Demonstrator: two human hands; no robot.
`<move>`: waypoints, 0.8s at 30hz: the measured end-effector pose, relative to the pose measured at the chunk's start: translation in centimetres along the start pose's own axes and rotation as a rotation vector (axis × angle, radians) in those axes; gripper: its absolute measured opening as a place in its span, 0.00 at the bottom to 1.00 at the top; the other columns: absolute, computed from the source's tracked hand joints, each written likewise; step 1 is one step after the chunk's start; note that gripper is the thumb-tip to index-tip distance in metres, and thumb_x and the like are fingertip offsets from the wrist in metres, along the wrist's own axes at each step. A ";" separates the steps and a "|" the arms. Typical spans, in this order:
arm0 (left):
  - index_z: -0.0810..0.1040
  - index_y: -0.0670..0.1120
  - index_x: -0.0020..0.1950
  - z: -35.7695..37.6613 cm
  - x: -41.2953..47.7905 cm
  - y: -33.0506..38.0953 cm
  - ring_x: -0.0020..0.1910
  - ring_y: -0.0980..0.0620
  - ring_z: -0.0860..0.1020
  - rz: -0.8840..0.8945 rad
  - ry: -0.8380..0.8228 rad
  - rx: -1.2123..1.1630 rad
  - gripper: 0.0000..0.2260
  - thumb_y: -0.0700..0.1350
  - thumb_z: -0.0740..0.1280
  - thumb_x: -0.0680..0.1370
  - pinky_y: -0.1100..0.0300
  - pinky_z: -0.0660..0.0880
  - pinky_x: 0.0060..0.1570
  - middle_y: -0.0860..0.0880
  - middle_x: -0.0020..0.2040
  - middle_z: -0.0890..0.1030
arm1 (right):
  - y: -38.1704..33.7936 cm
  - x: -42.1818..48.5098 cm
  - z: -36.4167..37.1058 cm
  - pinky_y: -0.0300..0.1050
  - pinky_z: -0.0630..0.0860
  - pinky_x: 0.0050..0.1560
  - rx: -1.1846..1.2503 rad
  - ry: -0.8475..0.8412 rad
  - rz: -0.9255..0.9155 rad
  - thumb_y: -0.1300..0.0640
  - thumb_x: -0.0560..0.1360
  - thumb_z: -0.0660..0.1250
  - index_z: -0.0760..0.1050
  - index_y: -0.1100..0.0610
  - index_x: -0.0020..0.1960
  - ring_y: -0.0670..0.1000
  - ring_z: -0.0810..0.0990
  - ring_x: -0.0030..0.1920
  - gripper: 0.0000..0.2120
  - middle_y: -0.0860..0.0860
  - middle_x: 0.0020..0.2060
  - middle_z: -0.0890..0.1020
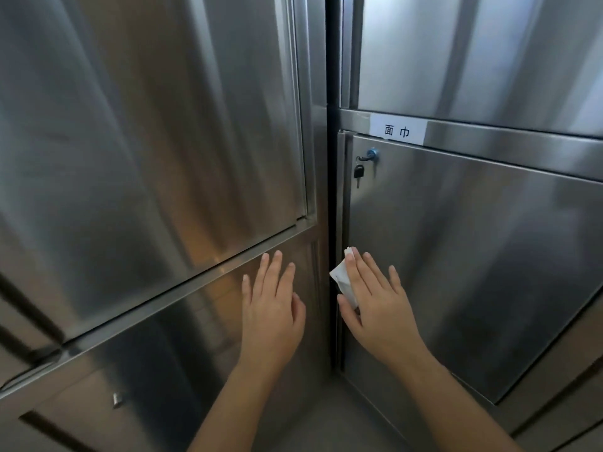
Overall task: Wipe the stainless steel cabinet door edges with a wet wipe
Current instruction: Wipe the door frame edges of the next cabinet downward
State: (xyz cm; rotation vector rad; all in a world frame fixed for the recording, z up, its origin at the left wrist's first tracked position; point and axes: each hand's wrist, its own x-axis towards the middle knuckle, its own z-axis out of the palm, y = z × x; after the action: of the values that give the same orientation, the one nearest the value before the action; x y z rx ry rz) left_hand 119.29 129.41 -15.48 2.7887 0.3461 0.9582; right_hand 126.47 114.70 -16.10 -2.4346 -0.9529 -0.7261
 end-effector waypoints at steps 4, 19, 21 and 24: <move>0.77 0.38 0.61 1.4 1.5 2.8 0.68 0.39 0.67 0.050 -0.012 -0.012 0.20 0.33 0.71 0.69 0.38 0.54 0.63 0.39 0.66 0.73 | 2.8 -0.3 -0.5 0.63 0.72 0.57 -0.034 0.017 0.034 0.50 0.75 0.54 0.68 0.67 0.68 0.59 0.74 0.64 0.28 0.59 0.66 0.73; 0.77 0.38 0.61 6.9 8.1 2.0 0.68 0.40 0.66 0.106 0.010 -0.032 0.20 0.32 0.71 0.68 0.39 0.54 0.63 0.39 0.66 0.72 | 6.9 5.7 4.2 0.62 0.71 0.59 -0.019 -0.006 0.028 0.49 0.75 0.53 0.65 0.66 0.70 0.58 0.71 0.66 0.29 0.59 0.68 0.70; 0.77 0.38 0.60 7.3 9.6 0.9 0.69 0.40 0.66 0.079 0.018 -0.036 0.20 0.32 0.71 0.69 0.38 0.55 0.63 0.40 0.67 0.72 | 6.8 7.8 5.5 0.62 0.69 0.60 -0.002 -0.015 0.002 0.50 0.75 0.55 0.63 0.66 0.71 0.59 0.69 0.68 0.28 0.59 0.69 0.68; 0.77 0.38 0.61 7.8 11.7 -1.2 0.70 0.42 0.63 0.033 0.049 -0.035 0.20 0.32 0.70 0.69 0.38 0.53 0.64 0.41 0.68 0.71 | 6.2 11.3 7.7 0.64 0.68 0.61 0.013 0.000 -0.086 0.54 0.74 0.67 0.61 0.66 0.71 0.59 0.66 0.69 0.32 0.59 0.70 0.66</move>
State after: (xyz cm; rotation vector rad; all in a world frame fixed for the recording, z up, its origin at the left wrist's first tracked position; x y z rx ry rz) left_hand 132.95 133.02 -15.06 2.7514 0.2877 1.0313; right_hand 140.42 120.32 -16.38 -2.3944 -1.0642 -0.7471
